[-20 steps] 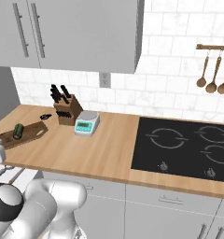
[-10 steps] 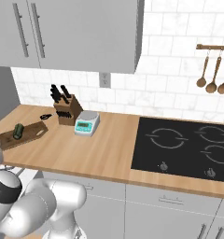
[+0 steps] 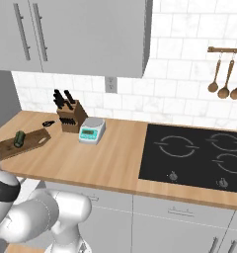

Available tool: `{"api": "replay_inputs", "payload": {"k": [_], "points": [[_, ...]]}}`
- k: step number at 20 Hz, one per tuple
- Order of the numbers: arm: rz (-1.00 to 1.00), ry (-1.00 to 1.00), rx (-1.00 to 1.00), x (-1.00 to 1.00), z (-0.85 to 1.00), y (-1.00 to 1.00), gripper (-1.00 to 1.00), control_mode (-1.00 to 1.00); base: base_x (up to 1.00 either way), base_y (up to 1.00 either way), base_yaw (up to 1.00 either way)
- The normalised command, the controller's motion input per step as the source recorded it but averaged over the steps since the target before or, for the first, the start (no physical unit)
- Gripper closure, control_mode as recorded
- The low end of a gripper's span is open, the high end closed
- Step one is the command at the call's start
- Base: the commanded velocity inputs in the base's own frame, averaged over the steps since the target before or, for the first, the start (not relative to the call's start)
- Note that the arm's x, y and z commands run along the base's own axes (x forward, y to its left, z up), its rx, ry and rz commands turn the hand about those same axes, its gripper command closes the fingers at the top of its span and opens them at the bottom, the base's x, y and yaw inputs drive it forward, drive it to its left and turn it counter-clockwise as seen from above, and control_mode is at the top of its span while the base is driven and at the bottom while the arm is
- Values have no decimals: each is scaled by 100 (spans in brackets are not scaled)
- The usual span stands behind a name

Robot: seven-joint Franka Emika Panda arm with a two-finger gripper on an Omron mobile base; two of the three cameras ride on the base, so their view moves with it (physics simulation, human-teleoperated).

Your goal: Place the appropriate cutting tool for cutting the cucumber skin on the cutting board.

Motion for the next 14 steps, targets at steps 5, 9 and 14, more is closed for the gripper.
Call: {"api": "replay_inputs", "payload": {"k": [5,9,14], "points": [[-1,0,3,9,-21,9,-100,-100,0,0,0],[-4,0,2,14,-29,8,-100,-100,0,0,0],[-10,0,0,21,-36,6,-100,-100,0,0,0]]}}
